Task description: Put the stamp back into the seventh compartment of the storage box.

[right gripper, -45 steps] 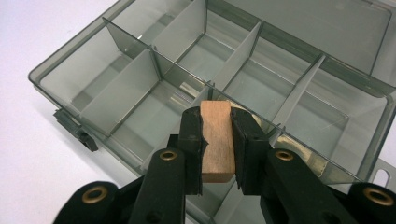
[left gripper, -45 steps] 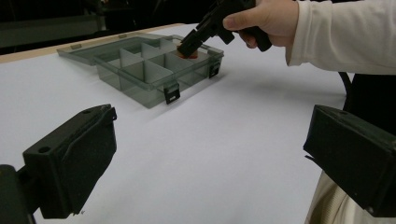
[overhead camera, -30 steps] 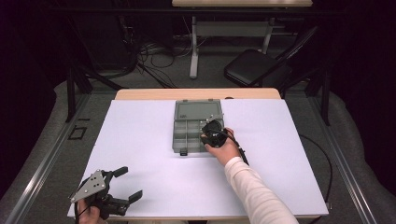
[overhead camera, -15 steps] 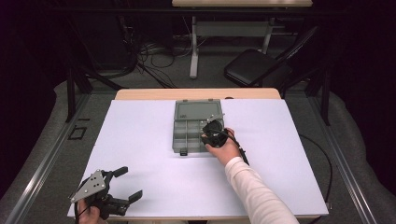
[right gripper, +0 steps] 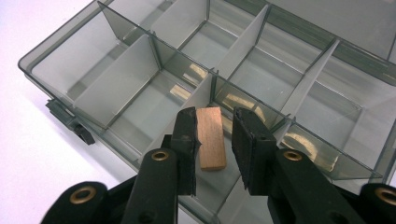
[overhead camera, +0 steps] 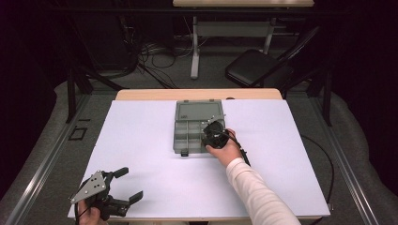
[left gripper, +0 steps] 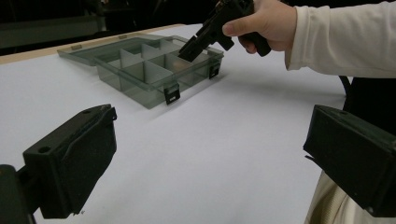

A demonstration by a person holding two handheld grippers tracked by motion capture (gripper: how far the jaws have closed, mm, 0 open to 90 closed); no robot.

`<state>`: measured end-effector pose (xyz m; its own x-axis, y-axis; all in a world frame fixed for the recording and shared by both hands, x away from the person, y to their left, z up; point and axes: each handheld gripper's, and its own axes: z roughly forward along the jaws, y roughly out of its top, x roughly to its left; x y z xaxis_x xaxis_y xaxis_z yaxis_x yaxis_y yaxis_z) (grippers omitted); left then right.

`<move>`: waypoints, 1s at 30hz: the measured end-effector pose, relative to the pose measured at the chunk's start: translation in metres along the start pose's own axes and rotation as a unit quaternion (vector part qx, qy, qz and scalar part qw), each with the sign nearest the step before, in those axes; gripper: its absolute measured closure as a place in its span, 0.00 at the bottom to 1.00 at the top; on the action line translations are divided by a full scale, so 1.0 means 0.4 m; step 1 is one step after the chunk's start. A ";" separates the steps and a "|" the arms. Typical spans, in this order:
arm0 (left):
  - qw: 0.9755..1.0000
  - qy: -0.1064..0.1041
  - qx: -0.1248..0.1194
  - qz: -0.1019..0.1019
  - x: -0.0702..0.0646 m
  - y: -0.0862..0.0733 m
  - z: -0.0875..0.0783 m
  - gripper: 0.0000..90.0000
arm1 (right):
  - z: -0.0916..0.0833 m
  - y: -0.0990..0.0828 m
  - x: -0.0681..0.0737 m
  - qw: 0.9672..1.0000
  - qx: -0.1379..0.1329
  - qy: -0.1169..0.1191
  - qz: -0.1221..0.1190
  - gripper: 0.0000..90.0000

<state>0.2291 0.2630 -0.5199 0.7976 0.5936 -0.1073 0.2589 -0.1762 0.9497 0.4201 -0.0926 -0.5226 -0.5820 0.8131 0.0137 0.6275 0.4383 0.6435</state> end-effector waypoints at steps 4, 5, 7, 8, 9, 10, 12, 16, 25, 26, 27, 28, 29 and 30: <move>1.000 0.000 0.001 0.000 0.000 0.000 0.000 0.02 | -0.007 0.002 0.000 1.000 -0.006 0.003 -0.003 0.76; 1.000 0.000 0.001 0.000 0.000 0.000 0.001 0.02 | -0.009 0.002 0.001 1.000 -0.012 0.002 0.000 0.75; 1.000 0.000 0.001 0.000 0.000 0.000 0.001 0.02 | -0.016 0.003 0.001 1.000 -0.012 0.002 0.002 0.71; 1.000 0.000 0.001 -0.001 0.000 0.000 0.001 0.02 | -0.018 0.004 0.000 1.000 -0.014 0.001 0.001 0.68; 1.000 0.000 0.001 0.000 0.000 0.000 0.002 0.02 | -0.020 0.004 0.001 1.000 -0.018 -0.001 0.000 0.66; 1.000 0.000 0.001 0.000 0.000 0.000 0.002 0.02 | -0.023 0.005 0.002 1.000 -0.019 0.001 0.002 0.62; 1.000 -0.001 0.002 0.001 0.000 0.000 0.002 0.02 | -0.025 0.006 0.004 1.000 -0.021 -0.001 0.006 0.55; 1.000 -0.002 0.001 0.001 -0.002 -0.001 0.004 0.02 | -0.025 0.008 0.005 1.000 -0.015 -0.001 0.016 0.41; 1.000 -0.001 0.004 -0.002 0.000 -0.001 0.005 0.02 | -0.026 0.009 0.007 1.000 -0.026 0.001 0.017 0.22; 1.000 -0.001 0.003 -0.002 0.000 -0.001 0.005 0.02 | -0.026 0.009 0.007 0.999 -0.030 0.000 0.017 0.20; 1.000 -0.001 0.003 -0.002 0.000 -0.001 0.005 0.02 | -0.027 0.010 0.007 0.999 -0.032 -0.002 0.016 0.19; 1.000 -0.001 0.003 -0.001 0.000 -0.001 0.004 0.02 | -0.029 0.010 0.007 0.999 -0.034 -0.003 0.016 0.17; 1.000 -0.001 0.003 -0.001 0.000 -0.001 0.004 0.02 | -0.031 0.010 0.007 0.999 -0.034 -0.002 0.016 0.17; 1.000 0.000 0.003 -0.001 0.000 -0.001 0.004 0.02 | -0.032 0.010 0.007 0.999 -0.037 -0.002 0.015 0.16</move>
<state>0.2298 0.2619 -0.5207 0.7971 0.5939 -0.1090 0.2635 -0.1797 0.9478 0.4143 -0.0933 -0.5101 -0.5603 0.8277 0.0309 0.6049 0.3834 0.6979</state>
